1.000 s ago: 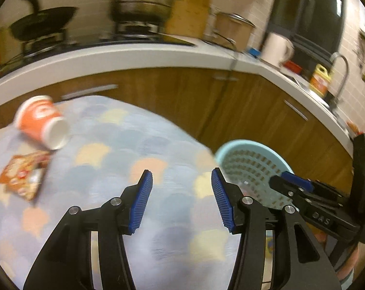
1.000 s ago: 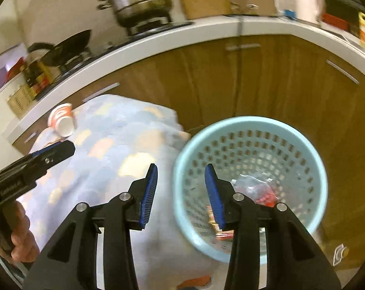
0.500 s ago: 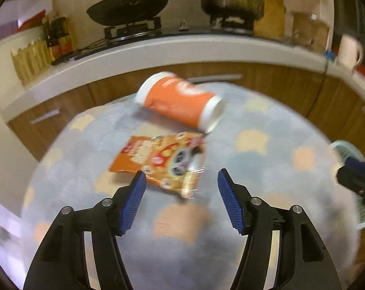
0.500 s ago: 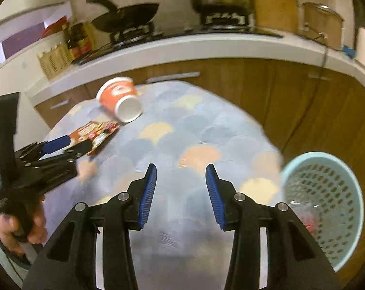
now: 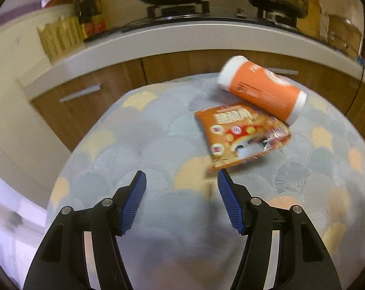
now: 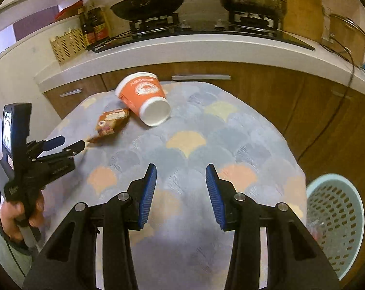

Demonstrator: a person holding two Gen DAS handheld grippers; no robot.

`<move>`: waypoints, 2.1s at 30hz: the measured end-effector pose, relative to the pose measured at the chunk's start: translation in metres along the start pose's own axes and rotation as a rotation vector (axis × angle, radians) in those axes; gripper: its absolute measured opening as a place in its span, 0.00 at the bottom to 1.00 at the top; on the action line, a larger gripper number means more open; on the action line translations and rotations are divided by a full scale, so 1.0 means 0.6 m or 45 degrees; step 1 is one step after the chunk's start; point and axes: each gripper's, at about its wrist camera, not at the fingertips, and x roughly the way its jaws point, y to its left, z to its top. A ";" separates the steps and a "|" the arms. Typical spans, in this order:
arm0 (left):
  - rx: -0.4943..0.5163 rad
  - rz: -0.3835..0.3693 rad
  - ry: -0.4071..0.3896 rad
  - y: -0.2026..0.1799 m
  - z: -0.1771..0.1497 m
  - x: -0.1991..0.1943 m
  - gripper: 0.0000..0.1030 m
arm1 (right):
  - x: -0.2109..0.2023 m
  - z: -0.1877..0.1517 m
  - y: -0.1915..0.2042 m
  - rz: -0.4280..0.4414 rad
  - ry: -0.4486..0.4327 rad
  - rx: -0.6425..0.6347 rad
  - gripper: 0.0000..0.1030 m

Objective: Collect trash
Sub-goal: 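Move both tools back over the table toward the orange cup, then grasp the panda snack bag with the left tool while the right tool grasps the orange soymilk cup, then carry the snack bag and orange cup over the basket and release both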

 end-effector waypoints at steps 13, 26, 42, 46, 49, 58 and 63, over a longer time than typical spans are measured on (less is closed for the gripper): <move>-0.196 -0.300 0.055 0.001 0.040 0.065 0.65 | 0.050 0.099 0.058 0.055 -0.102 -0.135 0.39; 0.013 -0.196 -0.003 -0.085 0.053 0.073 0.23 | 0.166 0.154 0.052 0.140 -0.079 -0.196 0.55; -0.064 -0.267 -0.046 -0.062 0.047 0.067 0.06 | 0.241 0.154 0.091 0.141 -0.026 -0.289 0.58; -0.025 -0.258 -0.059 -0.069 0.048 0.063 0.06 | 0.223 0.143 0.097 0.098 -0.061 -0.304 0.57; -0.022 -0.291 -0.098 -0.067 0.047 0.055 0.05 | 0.201 0.133 0.085 0.110 -0.065 -0.263 0.57; -0.034 -0.474 -0.152 -0.095 0.028 -0.006 0.05 | 0.057 0.080 0.016 -0.036 -0.170 -0.183 0.57; 0.008 -0.575 -0.174 -0.152 0.020 -0.051 0.05 | -0.019 0.039 -0.031 -0.091 -0.221 -0.094 0.57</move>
